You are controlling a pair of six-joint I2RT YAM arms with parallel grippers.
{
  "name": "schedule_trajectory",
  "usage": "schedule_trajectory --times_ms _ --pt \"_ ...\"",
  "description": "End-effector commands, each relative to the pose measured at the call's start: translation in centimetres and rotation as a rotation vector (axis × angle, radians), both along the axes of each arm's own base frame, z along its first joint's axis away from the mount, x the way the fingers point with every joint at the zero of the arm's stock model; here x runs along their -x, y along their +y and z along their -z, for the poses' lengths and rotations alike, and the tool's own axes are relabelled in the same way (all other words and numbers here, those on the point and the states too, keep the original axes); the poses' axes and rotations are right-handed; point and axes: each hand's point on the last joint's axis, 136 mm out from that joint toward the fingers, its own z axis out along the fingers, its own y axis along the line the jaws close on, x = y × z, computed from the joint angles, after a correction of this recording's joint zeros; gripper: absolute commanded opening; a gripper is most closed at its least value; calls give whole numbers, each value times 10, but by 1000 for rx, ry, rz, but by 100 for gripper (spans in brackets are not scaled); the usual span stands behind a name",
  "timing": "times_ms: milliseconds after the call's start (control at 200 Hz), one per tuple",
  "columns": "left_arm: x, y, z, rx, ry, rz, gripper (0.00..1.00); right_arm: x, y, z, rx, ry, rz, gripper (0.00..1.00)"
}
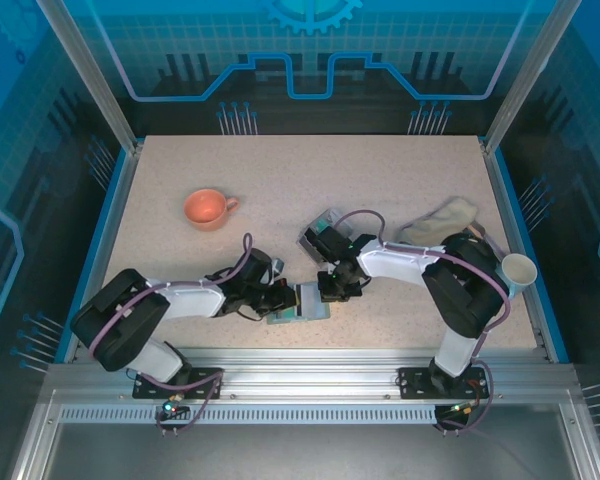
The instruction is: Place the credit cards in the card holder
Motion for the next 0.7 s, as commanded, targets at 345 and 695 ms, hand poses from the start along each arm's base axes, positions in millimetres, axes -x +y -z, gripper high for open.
schedule_trajectory --times_ms 345,695 --pt "2 -25 15 -75 39 20 20 15 -14 28 -35 85 73 11" --pt "7 11 -33 -174 -70 -17 62 3 -27 3 43 11 32 34"
